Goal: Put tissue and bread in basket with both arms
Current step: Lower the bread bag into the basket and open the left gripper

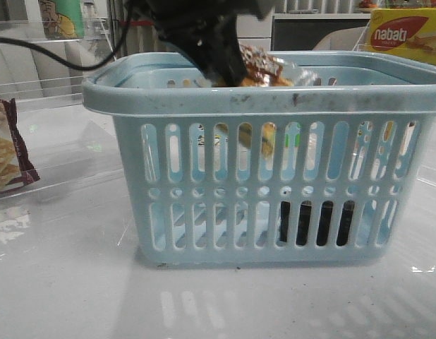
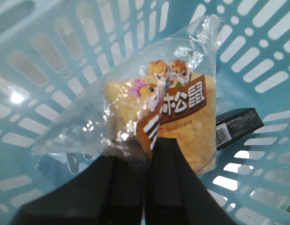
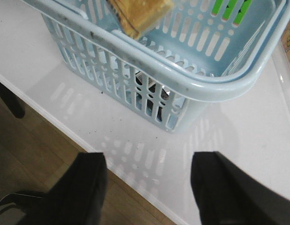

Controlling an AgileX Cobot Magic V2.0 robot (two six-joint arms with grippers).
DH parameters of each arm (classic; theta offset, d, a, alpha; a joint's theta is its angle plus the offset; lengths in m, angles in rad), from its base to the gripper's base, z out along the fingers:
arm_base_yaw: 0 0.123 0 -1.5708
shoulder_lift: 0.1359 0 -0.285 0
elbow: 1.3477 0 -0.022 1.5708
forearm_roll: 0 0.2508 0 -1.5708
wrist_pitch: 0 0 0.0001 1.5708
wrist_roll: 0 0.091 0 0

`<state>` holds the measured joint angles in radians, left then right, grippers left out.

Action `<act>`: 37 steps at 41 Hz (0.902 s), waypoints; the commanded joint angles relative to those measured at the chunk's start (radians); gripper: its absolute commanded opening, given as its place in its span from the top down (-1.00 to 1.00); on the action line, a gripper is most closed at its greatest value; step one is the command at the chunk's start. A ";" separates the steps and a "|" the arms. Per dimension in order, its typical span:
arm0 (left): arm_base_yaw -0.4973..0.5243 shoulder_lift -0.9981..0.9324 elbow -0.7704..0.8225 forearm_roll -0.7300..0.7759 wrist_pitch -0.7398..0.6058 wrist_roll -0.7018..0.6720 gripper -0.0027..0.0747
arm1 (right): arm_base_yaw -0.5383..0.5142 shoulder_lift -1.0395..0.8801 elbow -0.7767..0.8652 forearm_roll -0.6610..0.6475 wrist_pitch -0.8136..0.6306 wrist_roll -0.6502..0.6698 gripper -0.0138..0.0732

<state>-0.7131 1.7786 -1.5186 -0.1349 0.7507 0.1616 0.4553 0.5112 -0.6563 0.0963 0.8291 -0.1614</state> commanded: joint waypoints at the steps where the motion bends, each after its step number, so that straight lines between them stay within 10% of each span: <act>1: -0.012 -0.025 -0.031 0.005 -0.070 0.000 0.64 | 0.001 0.002 -0.024 -0.003 -0.069 -0.004 -0.46; 12: -0.012 -0.027 -0.036 0.010 -0.096 0.000 -0.25 | 0.001 0.002 -0.024 -0.003 -0.069 -0.004 -0.46; 37: -0.012 -0.438 0.028 0.053 -0.041 0.000 -0.24 | 0.001 0.002 -0.024 -0.003 -0.069 -0.004 -0.46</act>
<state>-0.7179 1.4308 -1.5053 -0.0665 0.7609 0.1616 0.4553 0.5112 -0.6563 0.0963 0.8291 -0.1614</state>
